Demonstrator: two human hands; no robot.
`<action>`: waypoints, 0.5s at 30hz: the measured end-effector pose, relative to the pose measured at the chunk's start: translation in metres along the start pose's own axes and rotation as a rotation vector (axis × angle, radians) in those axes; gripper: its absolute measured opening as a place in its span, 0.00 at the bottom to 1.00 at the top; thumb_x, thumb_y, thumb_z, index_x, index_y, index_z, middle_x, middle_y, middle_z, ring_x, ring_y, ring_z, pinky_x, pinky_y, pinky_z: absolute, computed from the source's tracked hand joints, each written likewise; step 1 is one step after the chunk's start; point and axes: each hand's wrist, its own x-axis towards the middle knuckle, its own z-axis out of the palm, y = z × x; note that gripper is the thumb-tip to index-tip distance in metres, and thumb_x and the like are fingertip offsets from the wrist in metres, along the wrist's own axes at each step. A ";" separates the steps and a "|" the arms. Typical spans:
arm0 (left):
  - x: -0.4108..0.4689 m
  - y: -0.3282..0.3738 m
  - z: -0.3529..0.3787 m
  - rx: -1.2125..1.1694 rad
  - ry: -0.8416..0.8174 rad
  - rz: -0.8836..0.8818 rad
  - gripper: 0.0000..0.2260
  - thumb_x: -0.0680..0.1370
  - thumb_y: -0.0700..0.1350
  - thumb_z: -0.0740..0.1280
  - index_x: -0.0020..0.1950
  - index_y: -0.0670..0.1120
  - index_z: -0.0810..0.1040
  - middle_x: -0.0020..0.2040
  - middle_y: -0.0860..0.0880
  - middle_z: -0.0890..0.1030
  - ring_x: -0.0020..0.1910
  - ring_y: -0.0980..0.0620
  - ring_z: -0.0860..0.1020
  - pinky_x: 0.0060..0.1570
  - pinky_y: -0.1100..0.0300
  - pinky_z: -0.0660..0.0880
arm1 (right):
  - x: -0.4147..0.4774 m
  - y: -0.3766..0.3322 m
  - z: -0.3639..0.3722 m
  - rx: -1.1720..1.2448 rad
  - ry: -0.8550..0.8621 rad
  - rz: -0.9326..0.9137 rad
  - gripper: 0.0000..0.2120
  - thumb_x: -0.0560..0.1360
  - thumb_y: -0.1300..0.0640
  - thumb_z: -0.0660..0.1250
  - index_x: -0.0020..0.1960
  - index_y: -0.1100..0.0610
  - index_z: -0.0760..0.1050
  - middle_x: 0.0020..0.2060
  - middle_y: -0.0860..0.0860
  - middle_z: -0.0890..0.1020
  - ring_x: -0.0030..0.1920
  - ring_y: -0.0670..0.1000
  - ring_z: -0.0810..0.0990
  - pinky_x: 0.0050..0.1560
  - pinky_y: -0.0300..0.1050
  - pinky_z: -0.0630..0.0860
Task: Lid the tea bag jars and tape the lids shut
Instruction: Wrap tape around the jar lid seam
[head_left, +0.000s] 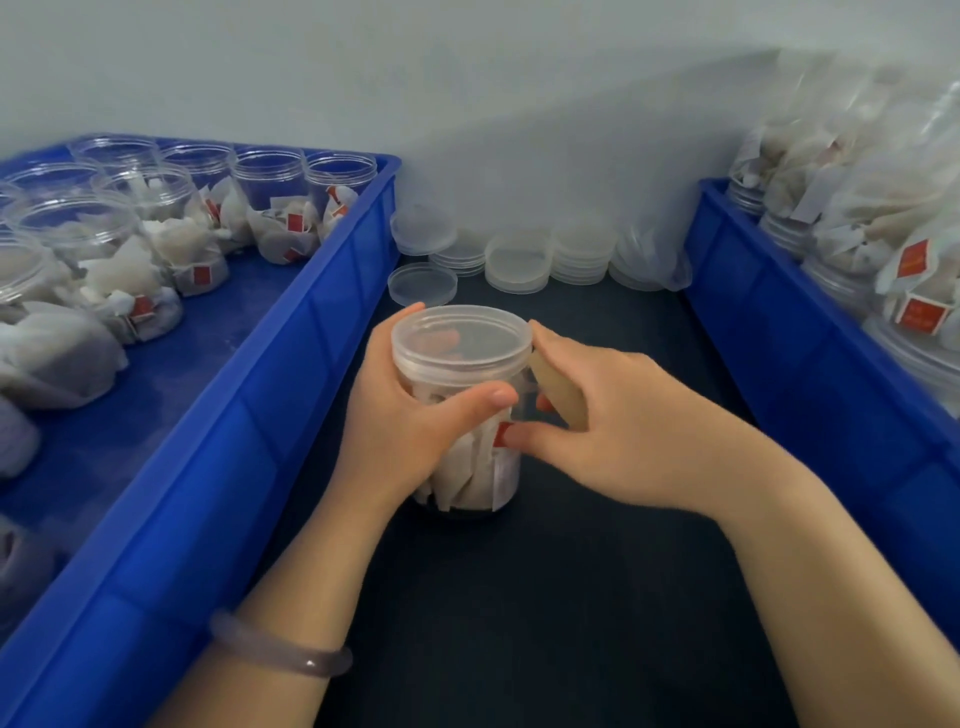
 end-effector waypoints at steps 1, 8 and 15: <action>0.001 0.000 -0.001 0.002 0.015 0.005 0.39 0.56 0.64 0.73 0.64 0.53 0.70 0.52 0.62 0.78 0.53 0.71 0.75 0.46 0.78 0.71 | -0.001 0.001 -0.003 0.041 -0.032 0.017 0.29 0.72 0.40 0.66 0.71 0.40 0.62 0.48 0.41 0.79 0.46 0.43 0.78 0.48 0.45 0.77; 0.005 0.004 -0.007 -0.209 -0.128 -0.103 0.34 0.54 0.69 0.75 0.54 0.52 0.78 0.48 0.52 0.84 0.49 0.52 0.83 0.44 0.61 0.79 | -0.013 0.002 -0.029 0.161 0.064 0.049 0.29 0.54 0.26 0.60 0.54 0.31 0.73 0.29 0.40 0.82 0.31 0.36 0.79 0.34 0.35 0.69; 0.003 0.006 -0.004 -0.371 -0.282 -0.132 0.43 0.54 0.69 0.76 0.59 0.42 0.76 0.47 0.47 0.84 0.48 0.48 0.82 0.45 0.57 0.78 | -0.011 0.010 -0.032 0.234 0.053 0.081 0.31 0.54 0.28 0.63 0.55 0.35 0.76 0.29 0.43 0.82 0.25 0.39 0.77 0.29 0.33 0.70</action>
